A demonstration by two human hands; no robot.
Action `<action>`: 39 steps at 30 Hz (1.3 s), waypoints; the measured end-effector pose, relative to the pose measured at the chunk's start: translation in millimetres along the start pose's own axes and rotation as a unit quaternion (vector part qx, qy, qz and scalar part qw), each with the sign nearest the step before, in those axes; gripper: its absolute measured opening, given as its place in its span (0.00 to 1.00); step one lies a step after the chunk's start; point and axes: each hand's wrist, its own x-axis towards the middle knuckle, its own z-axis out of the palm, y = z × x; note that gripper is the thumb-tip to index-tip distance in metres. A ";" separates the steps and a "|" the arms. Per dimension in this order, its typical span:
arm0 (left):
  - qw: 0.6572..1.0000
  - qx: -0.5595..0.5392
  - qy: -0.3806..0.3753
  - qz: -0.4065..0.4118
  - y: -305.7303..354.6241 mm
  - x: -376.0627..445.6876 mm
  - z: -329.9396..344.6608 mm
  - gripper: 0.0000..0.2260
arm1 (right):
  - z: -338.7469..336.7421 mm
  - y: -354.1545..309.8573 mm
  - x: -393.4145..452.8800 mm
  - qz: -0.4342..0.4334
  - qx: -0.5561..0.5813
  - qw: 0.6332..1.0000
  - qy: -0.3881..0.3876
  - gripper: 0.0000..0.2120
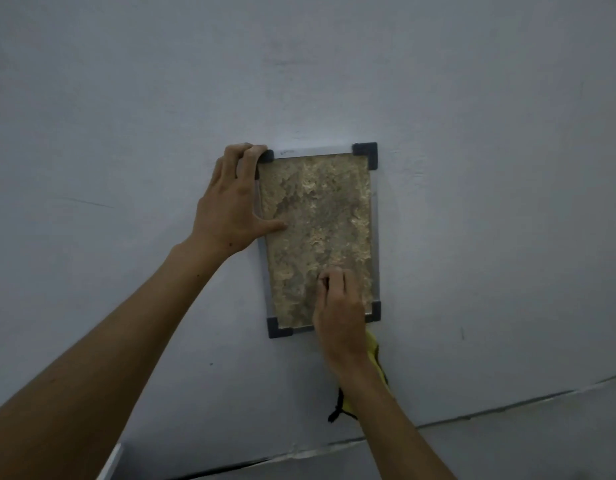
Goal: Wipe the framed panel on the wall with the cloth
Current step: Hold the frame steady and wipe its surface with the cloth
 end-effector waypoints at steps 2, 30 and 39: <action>1.000 -0.003 -0.001 0.004 -0.1 -0.1 -0.3 0.50 | -6.2 11.1 4.6 0.021 0.031 0.999 0.010 0.04; 1.000 -0.005 0.000 0.012 -2.1 0.8 -0.2 0.49 | 0.9 5.6 3.0 -0.005 0.008 1.000 -0.005 0.04; 1.000 -0.002 -0.009 0.011 -1.7 0.6 -0.9 0.50 | -2.9 -4.1 21.1 -0.043 0.032 0.998 -0.024 0.10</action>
